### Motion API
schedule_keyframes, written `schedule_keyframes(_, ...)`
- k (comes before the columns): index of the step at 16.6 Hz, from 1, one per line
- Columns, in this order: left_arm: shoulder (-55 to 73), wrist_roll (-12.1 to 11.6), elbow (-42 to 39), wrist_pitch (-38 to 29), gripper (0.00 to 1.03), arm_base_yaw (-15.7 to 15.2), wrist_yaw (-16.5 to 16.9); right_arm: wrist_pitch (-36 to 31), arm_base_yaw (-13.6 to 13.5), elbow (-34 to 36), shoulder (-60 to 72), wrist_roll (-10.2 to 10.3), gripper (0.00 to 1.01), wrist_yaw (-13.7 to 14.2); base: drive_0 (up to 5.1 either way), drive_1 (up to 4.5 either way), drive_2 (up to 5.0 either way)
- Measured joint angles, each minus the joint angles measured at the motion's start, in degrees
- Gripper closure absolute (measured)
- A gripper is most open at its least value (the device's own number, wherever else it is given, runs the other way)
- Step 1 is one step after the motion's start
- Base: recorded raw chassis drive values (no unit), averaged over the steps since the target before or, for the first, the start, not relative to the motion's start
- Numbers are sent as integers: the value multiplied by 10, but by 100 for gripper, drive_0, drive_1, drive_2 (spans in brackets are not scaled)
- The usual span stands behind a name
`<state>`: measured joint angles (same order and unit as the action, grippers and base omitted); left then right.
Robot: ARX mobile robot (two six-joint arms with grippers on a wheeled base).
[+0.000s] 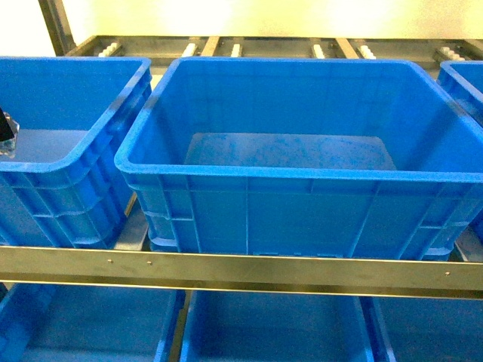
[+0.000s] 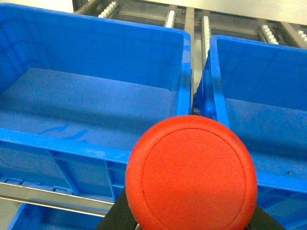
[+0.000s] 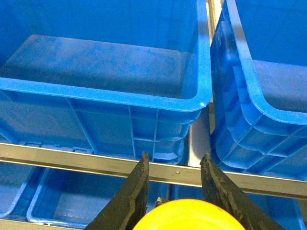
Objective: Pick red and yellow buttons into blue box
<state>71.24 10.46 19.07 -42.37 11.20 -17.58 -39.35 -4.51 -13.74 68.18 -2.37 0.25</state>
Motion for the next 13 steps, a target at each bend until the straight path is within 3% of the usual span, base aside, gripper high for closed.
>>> schedule_keyframes(4,-3,0,0,-2,80,-2,-3,0,0,1,0,0,72,1,-2,409,-412)
schedule_keyframes(7,0,0,0,-1,80,0,-2,-1,1,3,-7,-2,72,13,0,0,0)
schedule_keyframes(8,0,0,0,-1,80,0,-2,37,0,-17,-33,-5,72,12,0,0,0)
schedule_keyframes(9,0,0,0,-1,80,0,-2,51,-33,-114,38,-3,72,-13,0,0,0)
schedule_keyframes(13,0,0,0,-1,80,0,-2,49,-54,-249,193,-4,72,-22,0,0,0)
